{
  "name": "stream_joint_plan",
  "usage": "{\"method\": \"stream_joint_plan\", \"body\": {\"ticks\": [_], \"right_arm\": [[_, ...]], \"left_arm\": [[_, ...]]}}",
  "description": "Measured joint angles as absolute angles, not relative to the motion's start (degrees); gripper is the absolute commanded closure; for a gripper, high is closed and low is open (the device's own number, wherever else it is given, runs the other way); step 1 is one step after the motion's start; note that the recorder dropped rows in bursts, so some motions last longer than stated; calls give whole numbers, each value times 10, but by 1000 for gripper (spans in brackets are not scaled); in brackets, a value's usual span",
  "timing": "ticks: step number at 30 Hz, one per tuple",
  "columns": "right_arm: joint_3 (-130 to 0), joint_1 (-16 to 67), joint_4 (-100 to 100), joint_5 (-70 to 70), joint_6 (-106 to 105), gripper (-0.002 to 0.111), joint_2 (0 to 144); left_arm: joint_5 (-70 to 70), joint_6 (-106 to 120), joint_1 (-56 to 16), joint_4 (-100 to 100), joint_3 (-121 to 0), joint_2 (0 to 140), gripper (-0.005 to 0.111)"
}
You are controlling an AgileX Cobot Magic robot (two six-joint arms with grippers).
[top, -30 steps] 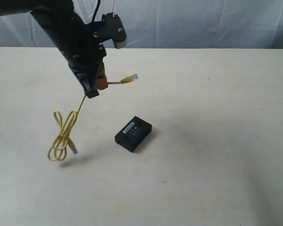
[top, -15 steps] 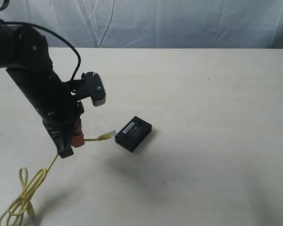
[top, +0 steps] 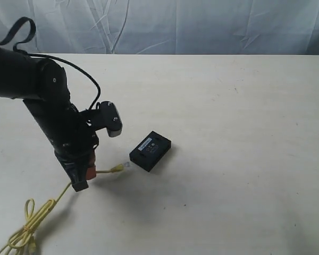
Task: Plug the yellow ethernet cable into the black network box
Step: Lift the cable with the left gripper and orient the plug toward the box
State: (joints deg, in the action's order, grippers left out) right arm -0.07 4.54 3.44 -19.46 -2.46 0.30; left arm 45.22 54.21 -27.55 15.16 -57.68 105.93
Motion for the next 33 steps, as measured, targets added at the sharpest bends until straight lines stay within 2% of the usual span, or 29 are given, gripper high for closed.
{"method": "stream_joint_plan", "body": {"ticks": [6,18,33], "right_arm": [[-1,45,34,-195,-25,108,3],[-1,45,34,-195,-25,108,3],[-1,45,34,-195,-25,108,3]], "left_arm": [[434,542,-275,151,-593,1089,107],[304,484,-275,130,-599,1092,107],[300,354,-275,7,-599,1058,107]]}}
